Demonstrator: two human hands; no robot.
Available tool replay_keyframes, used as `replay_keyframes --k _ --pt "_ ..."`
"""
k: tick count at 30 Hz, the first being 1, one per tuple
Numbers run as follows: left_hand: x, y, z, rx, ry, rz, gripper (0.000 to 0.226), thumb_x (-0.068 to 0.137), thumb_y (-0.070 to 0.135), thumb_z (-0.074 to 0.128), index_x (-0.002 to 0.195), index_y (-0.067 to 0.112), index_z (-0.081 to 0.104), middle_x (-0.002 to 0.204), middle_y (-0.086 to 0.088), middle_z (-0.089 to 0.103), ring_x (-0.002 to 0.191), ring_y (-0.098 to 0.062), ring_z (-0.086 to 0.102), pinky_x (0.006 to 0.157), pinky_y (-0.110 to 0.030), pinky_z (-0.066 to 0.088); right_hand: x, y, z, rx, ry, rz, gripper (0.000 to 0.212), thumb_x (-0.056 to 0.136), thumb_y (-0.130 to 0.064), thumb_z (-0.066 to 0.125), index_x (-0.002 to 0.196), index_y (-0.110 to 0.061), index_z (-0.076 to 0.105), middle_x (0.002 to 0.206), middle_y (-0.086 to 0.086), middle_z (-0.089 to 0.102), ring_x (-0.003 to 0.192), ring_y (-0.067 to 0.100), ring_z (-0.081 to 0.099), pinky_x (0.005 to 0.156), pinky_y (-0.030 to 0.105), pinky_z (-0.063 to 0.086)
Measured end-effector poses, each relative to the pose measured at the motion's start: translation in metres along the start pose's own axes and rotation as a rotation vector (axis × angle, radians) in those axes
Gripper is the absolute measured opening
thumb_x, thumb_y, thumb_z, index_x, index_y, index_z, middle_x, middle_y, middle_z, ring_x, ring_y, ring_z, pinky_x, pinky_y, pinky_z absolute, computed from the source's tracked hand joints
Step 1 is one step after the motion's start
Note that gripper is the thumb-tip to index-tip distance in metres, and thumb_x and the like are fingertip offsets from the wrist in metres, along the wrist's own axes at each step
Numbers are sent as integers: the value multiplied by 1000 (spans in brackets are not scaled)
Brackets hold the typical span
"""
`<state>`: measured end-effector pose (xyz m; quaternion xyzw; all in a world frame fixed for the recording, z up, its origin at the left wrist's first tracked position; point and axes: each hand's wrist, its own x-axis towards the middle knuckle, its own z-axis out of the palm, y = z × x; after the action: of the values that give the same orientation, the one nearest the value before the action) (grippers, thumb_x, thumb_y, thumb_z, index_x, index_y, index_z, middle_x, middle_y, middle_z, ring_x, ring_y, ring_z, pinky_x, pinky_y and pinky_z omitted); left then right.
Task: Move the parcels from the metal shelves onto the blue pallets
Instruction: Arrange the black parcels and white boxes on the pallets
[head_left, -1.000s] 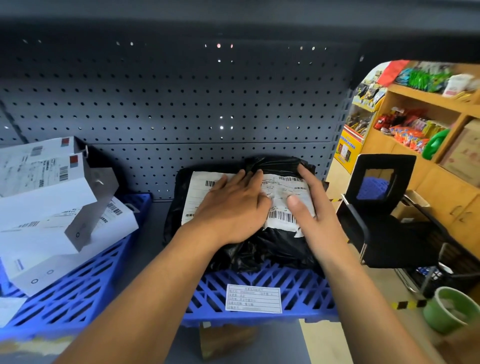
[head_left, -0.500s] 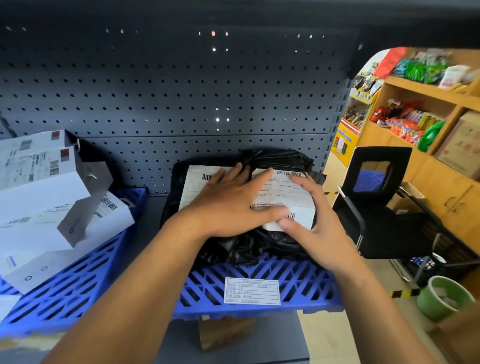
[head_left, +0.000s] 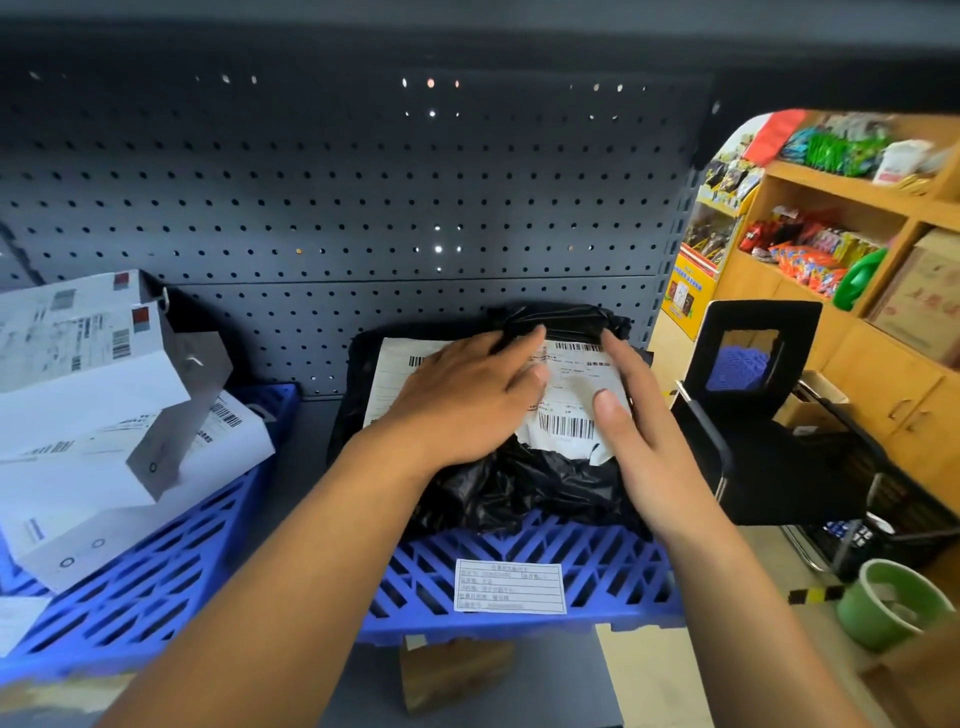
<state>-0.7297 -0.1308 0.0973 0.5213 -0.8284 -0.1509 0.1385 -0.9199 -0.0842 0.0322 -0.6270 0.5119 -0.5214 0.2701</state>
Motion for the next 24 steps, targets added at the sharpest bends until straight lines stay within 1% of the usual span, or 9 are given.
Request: replay_keyframes --k 3,5,8,11,13,17,20,22,24 --pt "-12 -8 -11 -163 114 16 56 104 56 29 156 51 11 168 13 12 155 -9 8 125 -38 14 -6 -4 -3 -96 -4 -53 81 86 -71 53 158 -42 30 167 -18 26 156 1 16 127 47 21" --pt "-28 -18 -18 -164 172 6 59 102 55 37 157 47 16 166 16 18 153 -8 13 123 -32 15 -9 -6 -7 -145 -7 -60 86 82 -71 59 157 -47 27 168 -19 21 155 -2 12 127 47 21" --pt "-57 -43 -20 -119 241 -33 74 89 73 41 155 50 19 164 17 24 152 -9 20 124 -41 23 -15 -3 -11 -149 -31 -70 95 75 -70 69 156 -52 24 168 -18 21 156 1 14 127 51 23" --pt "-84 -61 -13 -238 312 -89 85 73 83 45 150 58 20 161 21 29 150 -6 26 122 -43 28 -20 3 -12 -144 -62 -69 105 69 -65 77 157 -52 21 167 -19 22 156 4 18 126 51 24" --pt "-94 -68 -3 -388 355 -107 84 70 80 54 146 63 23 155 27 35 145 3 31 119 -36 31 -22 5 -11 -132 -75 -64 110 66 -63 80 157 -52 19 166 -21 23 154 1 21 126 48 25" --pt "-104 -81 15 -566 387 -165 93 64 74 65 148 61 24 140 45 40 129 27 31 106 -16 29 -20 8 -12 -92 -95 -45 113 63 -63 83 156 -54 20 165 -24 24 154 1 21 126 49 24" --pt "-105 -86 19 -617 319 -162 100 67 71 72 151 58 21 129 56 42 123 29 38 101 -11 32 -18 9 -13 -72 -95 -44 112 62 -63 85 155 -56 24 165 -24 26 155 4 22 126 50 24" --pt "-104 -85 19 -621 283 -158 102 72 60 80 152 57 16 120 62 41 117 34 38 95 -4 33 -17 9 -13 -60 -101 -47 109 63 -56 86 154 -54 27 161 -27 32 151 1 29 124 44 28" --pt "-102 -84 19 -615 262 -158 107 69 46 78 151 58 10 114 66 39 113 38 36 91 0 33 -15 7 -13 -66 -116 -44 108 64 -49 89 153 -53 29 156 -31 36 147 -4 34 121 36 30"
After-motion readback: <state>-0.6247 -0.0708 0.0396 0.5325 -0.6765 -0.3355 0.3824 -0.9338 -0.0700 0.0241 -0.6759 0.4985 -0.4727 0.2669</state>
